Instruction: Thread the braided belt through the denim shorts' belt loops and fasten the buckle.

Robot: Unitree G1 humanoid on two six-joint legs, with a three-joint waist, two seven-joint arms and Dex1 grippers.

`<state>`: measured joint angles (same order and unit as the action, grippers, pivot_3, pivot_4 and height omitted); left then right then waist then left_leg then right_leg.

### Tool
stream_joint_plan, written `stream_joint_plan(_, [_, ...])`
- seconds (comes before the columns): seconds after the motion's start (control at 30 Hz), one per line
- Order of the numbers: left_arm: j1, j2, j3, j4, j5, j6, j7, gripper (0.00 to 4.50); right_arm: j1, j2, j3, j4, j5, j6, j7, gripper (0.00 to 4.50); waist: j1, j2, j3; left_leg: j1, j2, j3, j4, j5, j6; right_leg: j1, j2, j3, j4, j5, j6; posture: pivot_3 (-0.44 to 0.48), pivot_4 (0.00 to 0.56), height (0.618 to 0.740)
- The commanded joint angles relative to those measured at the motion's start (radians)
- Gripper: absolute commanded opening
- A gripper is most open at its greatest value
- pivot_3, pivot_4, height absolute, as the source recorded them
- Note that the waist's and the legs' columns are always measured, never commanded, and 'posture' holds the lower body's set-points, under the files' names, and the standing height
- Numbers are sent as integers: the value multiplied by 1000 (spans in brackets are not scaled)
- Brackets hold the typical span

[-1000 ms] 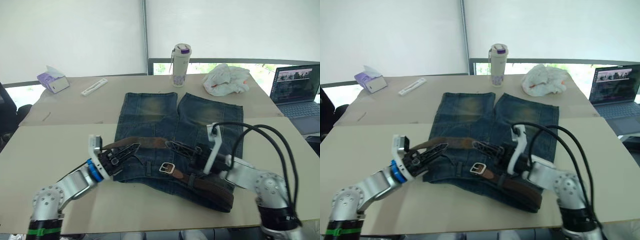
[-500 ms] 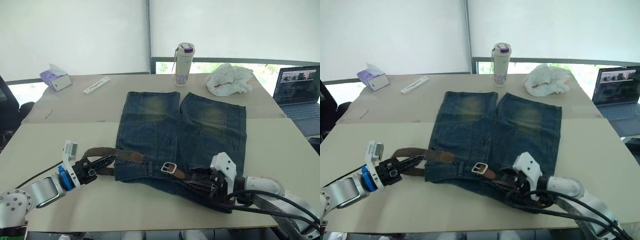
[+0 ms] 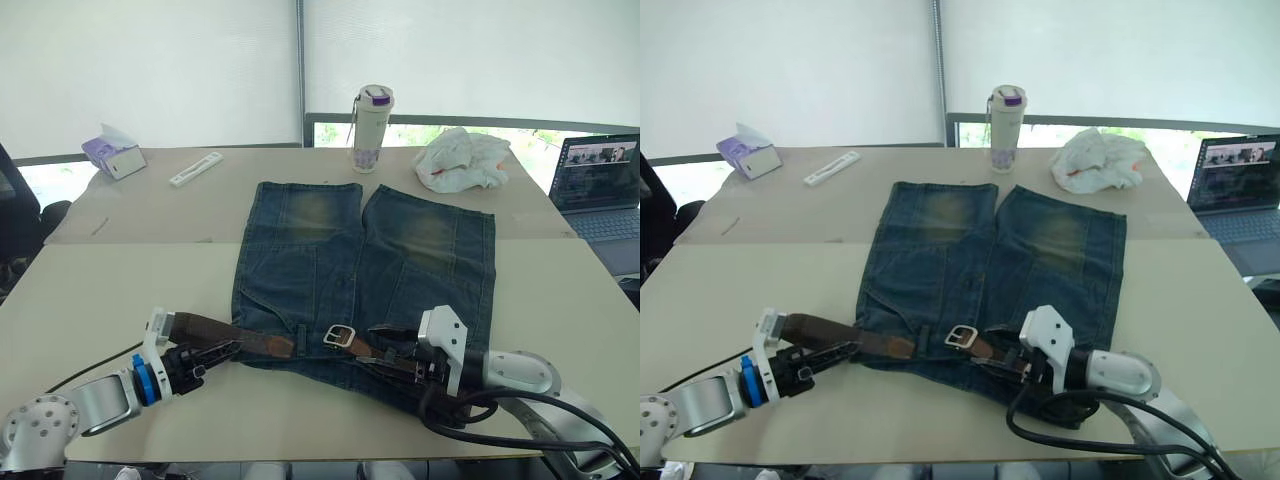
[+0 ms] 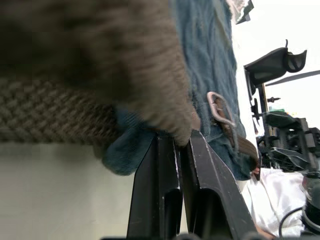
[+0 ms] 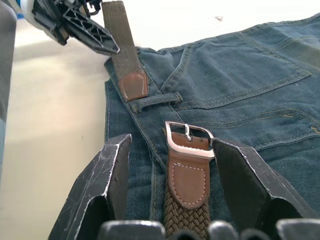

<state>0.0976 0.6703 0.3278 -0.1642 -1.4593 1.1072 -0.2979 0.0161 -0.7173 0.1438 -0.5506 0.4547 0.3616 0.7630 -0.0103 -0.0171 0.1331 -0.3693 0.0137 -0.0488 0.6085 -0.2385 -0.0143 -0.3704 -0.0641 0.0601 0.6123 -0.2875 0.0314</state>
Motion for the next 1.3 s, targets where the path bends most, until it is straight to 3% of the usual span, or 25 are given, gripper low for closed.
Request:
stream_joint_plan(0.03, [4,-41,-19,-54,29,-11,94,0,-14,12,-35,-43,15,11,-4,2859,0,0,0,0,0,0,0,0,0,0,-1,1,0,0,0,0,150,740])
stream_joint_plan(0.23, [-14,-143,7,-97,-42,-60,264,0,-8,27,-40,-38,14,14,0,2859,3,0,0,0,-1,0,0,0,0,1,-5,2,0,0,1,0,150,740])
stream_joint_plan(0.37, [-26,-158,18,-110,-108,-75,346,0,-3,38,-40,-30,12,6,4,2859,3,0,-1,0,-1,0,1,0,0,1,-3,-1,0,0,1,0,150,740])
stream_joint_plan(0.53, [-46,-119,21,-165,-200,-89,442,0,8,51,-41,-16,3,-12,10,2859,1,0,-1,0,-1,0,1,0,0,2,3,-2,1,0,1,0,150,740])
stream_joint_plan(0.77, [13,27,22,-270,-356,-118,521,0,24,82,-21,7,-15,-38,15,2859,-2,0,-1,1,0,0,1,0,0,2,3,-1,1,1,0,0,150,740])
stream_joint_plan(1.1, [25,63,-60,-314,-479,-234,677,0,47,104,-31,21,-29,-62,32,2859,0,0,-1,1,-1,0,1,1,-2,2,4,-1,1,1,0,0,150,740])
stream_joint_plan(1.3, [45,102,-98,-358,-510,-257,705,0,52,111,-35,30,-34,-72,36,2859,-1,1,-1,1,-1,1,1,2,-2,3,5,-1,1,1,0,0,150,740])
